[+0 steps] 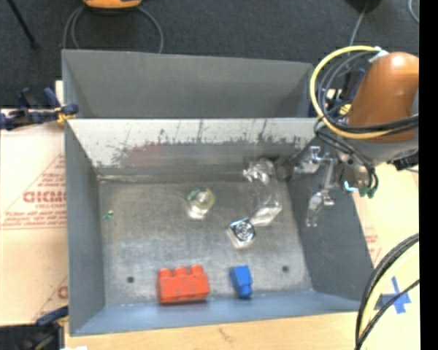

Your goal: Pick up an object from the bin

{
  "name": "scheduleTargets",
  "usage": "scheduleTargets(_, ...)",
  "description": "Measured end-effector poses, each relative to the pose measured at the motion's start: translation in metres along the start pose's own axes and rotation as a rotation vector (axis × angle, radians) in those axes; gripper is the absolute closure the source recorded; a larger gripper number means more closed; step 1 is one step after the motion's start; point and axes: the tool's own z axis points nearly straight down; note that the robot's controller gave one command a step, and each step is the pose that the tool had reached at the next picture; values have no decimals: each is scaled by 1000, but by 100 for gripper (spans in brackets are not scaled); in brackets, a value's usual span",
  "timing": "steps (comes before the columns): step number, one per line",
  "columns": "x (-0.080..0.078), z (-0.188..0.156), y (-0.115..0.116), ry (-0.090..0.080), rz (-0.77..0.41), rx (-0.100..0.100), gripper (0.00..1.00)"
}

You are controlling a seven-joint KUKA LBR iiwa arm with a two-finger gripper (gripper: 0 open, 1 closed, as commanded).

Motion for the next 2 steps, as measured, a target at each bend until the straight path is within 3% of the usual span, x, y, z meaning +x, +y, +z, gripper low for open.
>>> scheduleTargets(1, -21, 77, 17, -13, 105, 3, 0)
scheduleTargets(2, 36, 96, 25, -5, 196, -1, 0)
